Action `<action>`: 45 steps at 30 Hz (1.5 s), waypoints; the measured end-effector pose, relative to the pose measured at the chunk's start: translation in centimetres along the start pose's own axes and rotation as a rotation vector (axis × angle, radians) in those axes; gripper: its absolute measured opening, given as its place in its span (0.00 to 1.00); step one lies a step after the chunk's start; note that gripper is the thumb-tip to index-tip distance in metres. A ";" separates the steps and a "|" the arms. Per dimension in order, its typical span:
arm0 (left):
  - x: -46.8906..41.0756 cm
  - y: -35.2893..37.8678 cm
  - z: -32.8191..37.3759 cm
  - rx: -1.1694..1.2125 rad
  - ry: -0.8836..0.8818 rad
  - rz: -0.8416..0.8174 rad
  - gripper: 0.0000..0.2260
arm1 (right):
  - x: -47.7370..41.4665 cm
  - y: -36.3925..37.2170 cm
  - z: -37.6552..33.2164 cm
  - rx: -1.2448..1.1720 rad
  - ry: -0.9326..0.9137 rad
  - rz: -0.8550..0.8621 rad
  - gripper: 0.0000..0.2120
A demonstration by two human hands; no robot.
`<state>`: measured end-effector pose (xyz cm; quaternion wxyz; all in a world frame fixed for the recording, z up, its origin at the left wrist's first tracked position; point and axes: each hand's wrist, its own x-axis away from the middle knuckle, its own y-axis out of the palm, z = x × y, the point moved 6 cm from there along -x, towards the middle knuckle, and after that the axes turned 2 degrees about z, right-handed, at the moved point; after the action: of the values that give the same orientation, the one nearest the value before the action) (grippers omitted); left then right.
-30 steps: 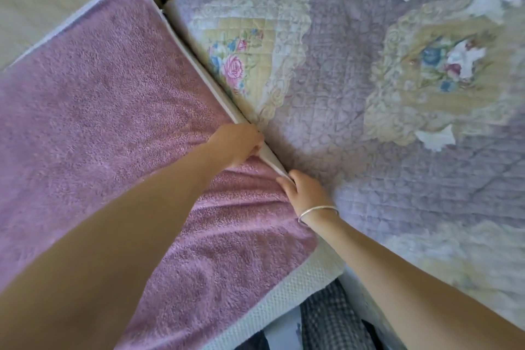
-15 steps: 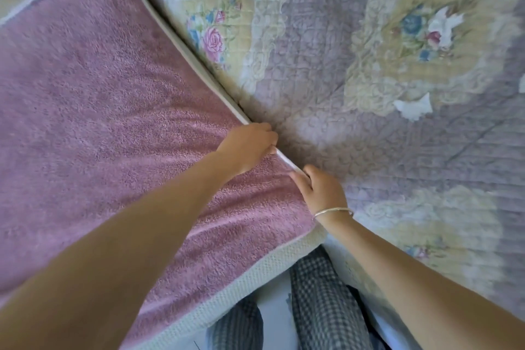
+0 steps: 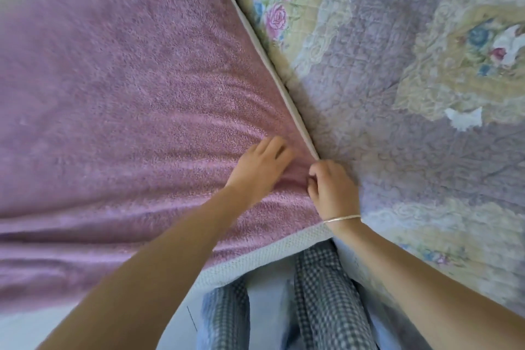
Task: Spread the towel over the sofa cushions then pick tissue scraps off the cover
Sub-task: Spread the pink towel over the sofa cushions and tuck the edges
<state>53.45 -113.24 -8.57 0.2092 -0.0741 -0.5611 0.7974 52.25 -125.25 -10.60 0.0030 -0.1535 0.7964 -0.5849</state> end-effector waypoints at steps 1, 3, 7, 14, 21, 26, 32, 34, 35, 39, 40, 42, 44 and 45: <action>0.9 -0.7 -0.4 0.001 -0.012 0.041 0.11 | 0.2 -0.4 -1.4 0.030 -0.064 0.012 0.05; 3.3 -2.1 -1.2 -0.001 -0.045 0.082 0.10 | 0.5 -1.2 -4.5 0.079 -0.191 0.058 0.06; 8.7 -3.5 -3.2 -0.011 -0.119 0.122 0.08 | 2.0 -1.7 -10.8 0.019 -0.481 0.121 0.10; 20.8 -2.5 -4.2 -0.097 -0.150 0.125 0.06 | 9.3 2.6 -17.5 0.099 -0.892 -0.076 0.14; 25.5 0.4 -5.1 -0.153 -0.203 -0.005 0.17 | 10.6 6.0 -20.2 0.307 -0.926 -0.136 0.12; 25.4 -0.1 -5.6 -0.110 -0.237 0.142 0.12 | 10.3 5.9 -20.7 0.306 -0.905 -0.056 0.07; 28.2 -0.2 -6.3 -0.124 -0.357 0.116 0.13 | 11.6 5.5 -20.6 0.265 -0.940 -0.103 0.13; 29.6 0.5 -5.3 -0.106 -0.356 0.086 0.12 | 12.9 5.6 -20.5 0.247 -0.957 -0.148 0.12; 30.1 0.8 -4.7 -0.094 -0.362 0.086 0.10 | 13.4 5.7 -20.5 0.244 -0.968 -0.167 0.10; 30.7 1.1 -4.6 -0.102 -0.379 0.143 0.11 | 13.1 6.7 -22.2 0.357 -0.976 -0.247 0.11; 30.6 1.0 -4.8 -0.131 -0.362 0.157 0.11 | 12.9 6.9 -22.8 0.370 -0.966 -0.255 0.13; 30.7 0.6 -5.6 -0.173 -0.338 0.205 0.10 | 12.8 7.2 -24.4 0.365 -0.964 -0.236 0.14; 31.5 0.4 -6.5 -0.183 -0.332 0.246 0.10 | 13.5 8.0 -26.4 0.342 -0.965 -0.220 0.14; 32.2 0.3 -7.0 -0.188 -0.325 0.259 0.09 | 14.1 8.6 -27.7 0.336 -0.967 -0.197 0.12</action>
<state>26.84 -93.86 -7.65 0.0042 -0.0354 -0.6451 0.7632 31.61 -100.64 -7.42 0.3398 -0.4777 0.5812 -0.5644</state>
